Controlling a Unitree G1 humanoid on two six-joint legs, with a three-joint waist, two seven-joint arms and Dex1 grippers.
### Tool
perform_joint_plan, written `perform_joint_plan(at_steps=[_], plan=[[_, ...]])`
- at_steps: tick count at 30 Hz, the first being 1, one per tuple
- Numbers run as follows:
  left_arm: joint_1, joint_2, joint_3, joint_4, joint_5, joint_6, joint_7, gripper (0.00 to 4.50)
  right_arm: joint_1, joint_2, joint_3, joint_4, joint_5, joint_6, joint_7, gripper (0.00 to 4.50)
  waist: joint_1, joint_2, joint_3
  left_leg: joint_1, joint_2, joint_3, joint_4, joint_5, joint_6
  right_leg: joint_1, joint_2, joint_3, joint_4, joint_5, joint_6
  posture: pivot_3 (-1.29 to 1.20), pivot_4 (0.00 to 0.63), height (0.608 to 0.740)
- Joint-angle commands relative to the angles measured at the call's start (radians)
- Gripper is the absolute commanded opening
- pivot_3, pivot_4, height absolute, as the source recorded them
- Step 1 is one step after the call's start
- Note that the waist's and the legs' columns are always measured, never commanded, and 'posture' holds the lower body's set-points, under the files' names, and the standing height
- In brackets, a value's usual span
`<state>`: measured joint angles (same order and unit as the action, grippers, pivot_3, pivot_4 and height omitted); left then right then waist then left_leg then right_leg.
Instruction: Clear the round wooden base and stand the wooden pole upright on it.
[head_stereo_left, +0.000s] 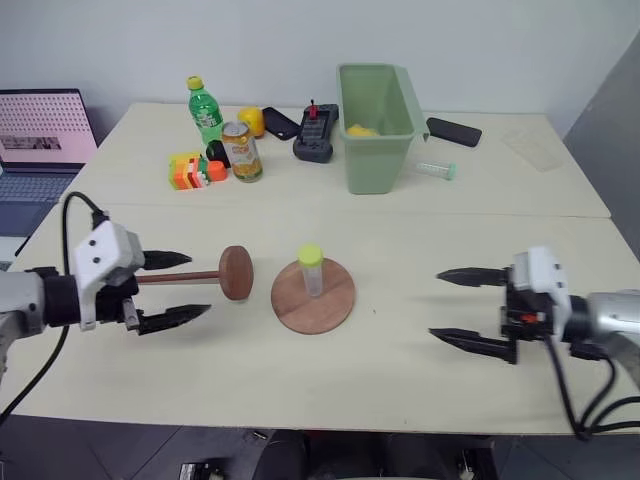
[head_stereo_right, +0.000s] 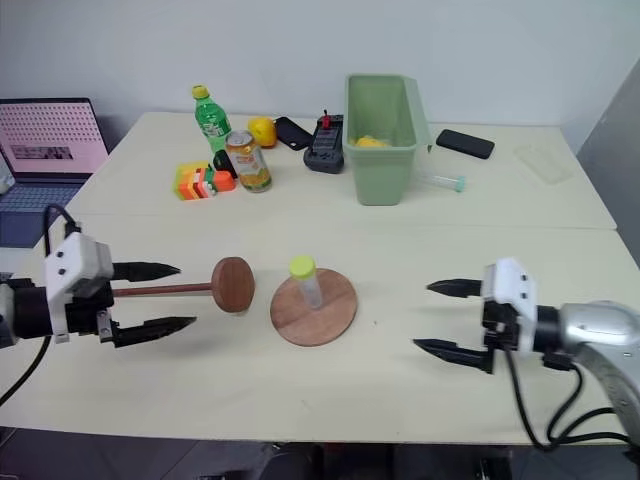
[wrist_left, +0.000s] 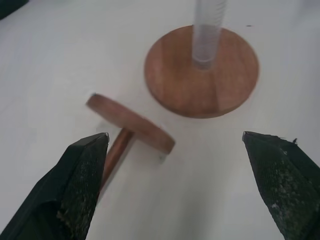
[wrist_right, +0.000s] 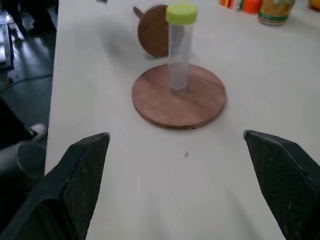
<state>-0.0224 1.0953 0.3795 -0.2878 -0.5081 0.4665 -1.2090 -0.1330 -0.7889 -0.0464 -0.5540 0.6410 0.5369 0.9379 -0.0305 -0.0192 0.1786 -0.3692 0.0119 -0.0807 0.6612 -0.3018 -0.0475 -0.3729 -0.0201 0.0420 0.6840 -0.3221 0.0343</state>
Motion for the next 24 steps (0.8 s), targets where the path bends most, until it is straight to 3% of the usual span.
perform_joint_plan(at_steps=[1,6,10,21,24], plan=[[-0.059,-0.013,-0.035,-0.029,-0.008,-0.026,0.011,4.47,-0.110,0.134,0.132,0.062,-0.095,0.003,-0.126,4.50,-0.001,0.000,0.000,0.000,0.000,0.000,0.000,0.000,0.000,0.000,0.000,0.000,0.000,0.000,0.000,0.00,0.150,0.740],[-0.101,-0.028,-0.087,-0.036,-0.008,-0.023,0.009,4.47,-0.229,0.342,0.284,0.230,-0.211,-0.030,-0.209,4.50,-0.002,0.000,0.000,-0.001,0.000,0.001,0.000,0.000,0.000,-0.003,0.000,-0.001,0.000,0.000,0.000,0.00,0.150,0.740],[-0.103,-0.020,-0.096,-0.044,-0.013,-0.018,-0.003,4.47,-0.306,0.446,0.329,0.336,-0.233,-0.041,-0.203,4.50,-0.004,0.000,0.000,-0.012,-0.001,0.002,0.003,0.001,-0.002,-0.015,0.000,-0.001,0.007,0.000,0.000,0.00,0.150,0.740],[-0.112,-0.023,-0.119,-0.042,0.004,-0.041,-0.019,4.47,-0.385,0.579,0.370,0.545,-0.330,-0.170,-0.179,4.50,-0.007,0.000,0.000,-0.011,0.000,0.002,0.004,0.001,-0.001,-0.017,0.001,-0.001,0.012,0.000,0.000,0.00,0.150,0.740],[-0.132,-0.023,-0.128,-0.037,-0.001,-0.039,-0.023,4.50,-0.386,0.592,0.373,0.561,-0.347,-0.197,-0.174,4.01,-0.007,0.000,0.000,-0.011,0.000,0.002,0.004,0.001,-0.001,-0.017,0.001,-0.001,0.012,0.000,0.000,0.00,0.150,0.740]])
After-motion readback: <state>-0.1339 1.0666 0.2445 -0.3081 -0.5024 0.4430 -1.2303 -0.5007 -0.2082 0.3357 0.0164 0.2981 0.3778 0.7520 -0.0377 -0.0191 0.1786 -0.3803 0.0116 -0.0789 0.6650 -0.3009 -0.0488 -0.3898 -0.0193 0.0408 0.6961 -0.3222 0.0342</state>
